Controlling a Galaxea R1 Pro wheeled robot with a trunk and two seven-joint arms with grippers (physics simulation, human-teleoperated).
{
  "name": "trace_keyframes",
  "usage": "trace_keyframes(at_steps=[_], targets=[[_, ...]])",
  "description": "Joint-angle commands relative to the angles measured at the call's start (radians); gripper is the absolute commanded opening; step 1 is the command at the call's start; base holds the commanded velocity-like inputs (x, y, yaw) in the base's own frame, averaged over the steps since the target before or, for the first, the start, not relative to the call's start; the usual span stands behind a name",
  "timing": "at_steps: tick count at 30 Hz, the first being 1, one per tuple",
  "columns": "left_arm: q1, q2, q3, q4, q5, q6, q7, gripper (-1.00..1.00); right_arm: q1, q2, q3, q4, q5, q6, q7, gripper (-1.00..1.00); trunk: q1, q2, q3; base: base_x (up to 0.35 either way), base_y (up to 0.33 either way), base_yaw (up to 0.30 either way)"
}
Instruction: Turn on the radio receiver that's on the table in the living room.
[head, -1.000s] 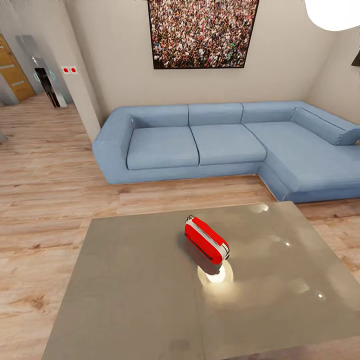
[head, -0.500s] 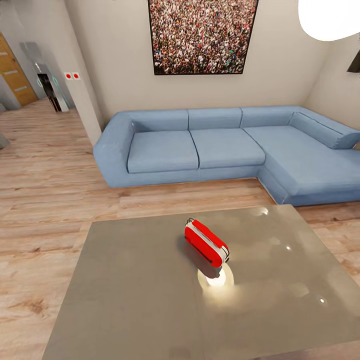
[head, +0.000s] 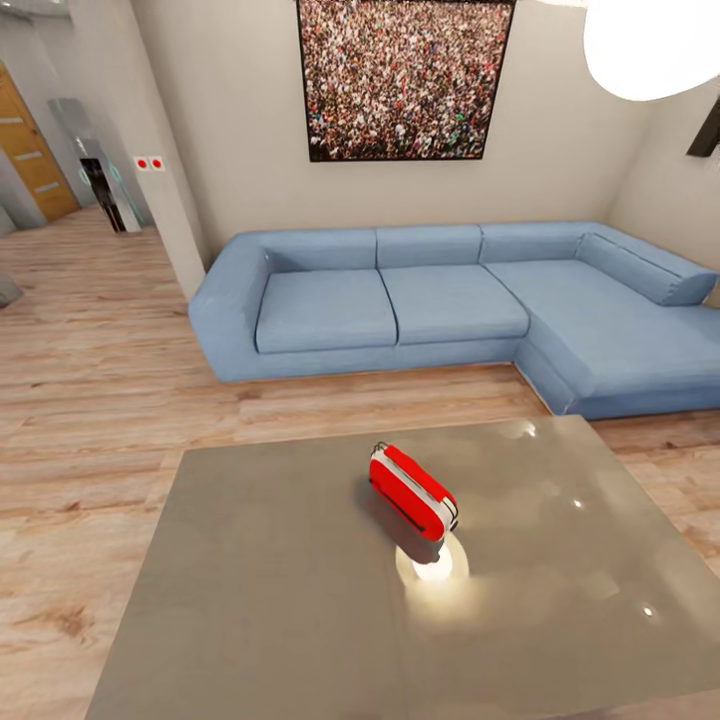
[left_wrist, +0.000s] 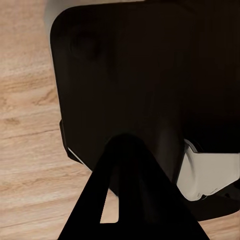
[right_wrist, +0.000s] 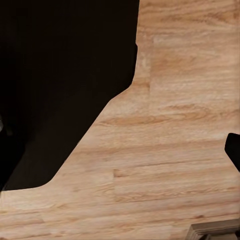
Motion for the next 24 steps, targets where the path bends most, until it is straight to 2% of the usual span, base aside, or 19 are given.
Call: trace_keyframes(at_steps=[1,8,24], targets=[[0.0,0.0,0.0,0.0,0.0,0.0,0.0,-1.0,0.0,0.0,0.0,0.0,0.0,-0.001,0.0,1.0,0.0,0.0,0.002,0.0,0.0,0.0],[0.0,-0.004,-0.001,0.0,0.0,-0.001,0.0,-1.0,0.0,0.0,0.0,0.0,-0.001,-0.006,0.0,1.0,0.0,0.0,0.012,0.0,0.0,0.0],[0.0,-0.001,-0.001,-0.001,0.003,-0.001,0.0,-1.0,0.0,0.001,-0.001,0.0,-0.001,-0.013,0.0,1.0,0.0,0.0,0.02,0.0,0.0,-0.022]])
